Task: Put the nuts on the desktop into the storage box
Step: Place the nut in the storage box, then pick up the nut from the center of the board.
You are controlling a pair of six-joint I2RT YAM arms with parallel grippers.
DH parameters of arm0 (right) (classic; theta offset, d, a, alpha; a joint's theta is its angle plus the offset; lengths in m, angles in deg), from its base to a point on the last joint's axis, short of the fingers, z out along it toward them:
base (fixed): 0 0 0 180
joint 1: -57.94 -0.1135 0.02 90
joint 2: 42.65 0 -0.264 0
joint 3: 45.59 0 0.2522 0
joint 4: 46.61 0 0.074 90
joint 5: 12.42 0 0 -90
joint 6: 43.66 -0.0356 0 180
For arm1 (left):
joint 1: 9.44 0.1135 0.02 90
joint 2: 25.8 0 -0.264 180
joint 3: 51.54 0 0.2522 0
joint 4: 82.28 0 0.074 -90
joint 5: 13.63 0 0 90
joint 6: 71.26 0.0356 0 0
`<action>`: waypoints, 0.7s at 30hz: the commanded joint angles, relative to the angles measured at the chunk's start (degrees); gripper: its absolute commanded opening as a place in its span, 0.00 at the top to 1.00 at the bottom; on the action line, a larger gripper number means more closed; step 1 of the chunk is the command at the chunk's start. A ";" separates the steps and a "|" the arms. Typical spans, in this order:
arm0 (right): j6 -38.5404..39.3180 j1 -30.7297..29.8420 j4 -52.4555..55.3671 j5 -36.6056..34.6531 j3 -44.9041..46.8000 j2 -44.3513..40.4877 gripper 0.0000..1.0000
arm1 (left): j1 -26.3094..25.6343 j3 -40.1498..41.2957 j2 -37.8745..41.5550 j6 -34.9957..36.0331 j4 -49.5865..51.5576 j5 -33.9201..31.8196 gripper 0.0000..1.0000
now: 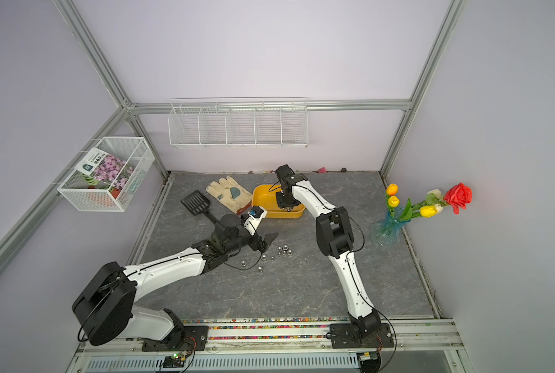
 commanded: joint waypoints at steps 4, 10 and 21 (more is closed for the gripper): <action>2.14 -1.35 -0.71 -0.91 2.08 -10.79 0.57 | 0.26 -0.07 2.54 -0.10 2.05 -2.19 0.00; 3.37 -3.77 -1.69 -1.61 9.15 -18.01 0.57 | 0.27 -0.24 4.38 -3.34 5.69 -6.62 0.00; 4.04 -8.33 -7.13 -1.38 30.67 -32.60 0.57 | 0.24 -0.38 7.87 -10.15 17.12 -17.66 0.00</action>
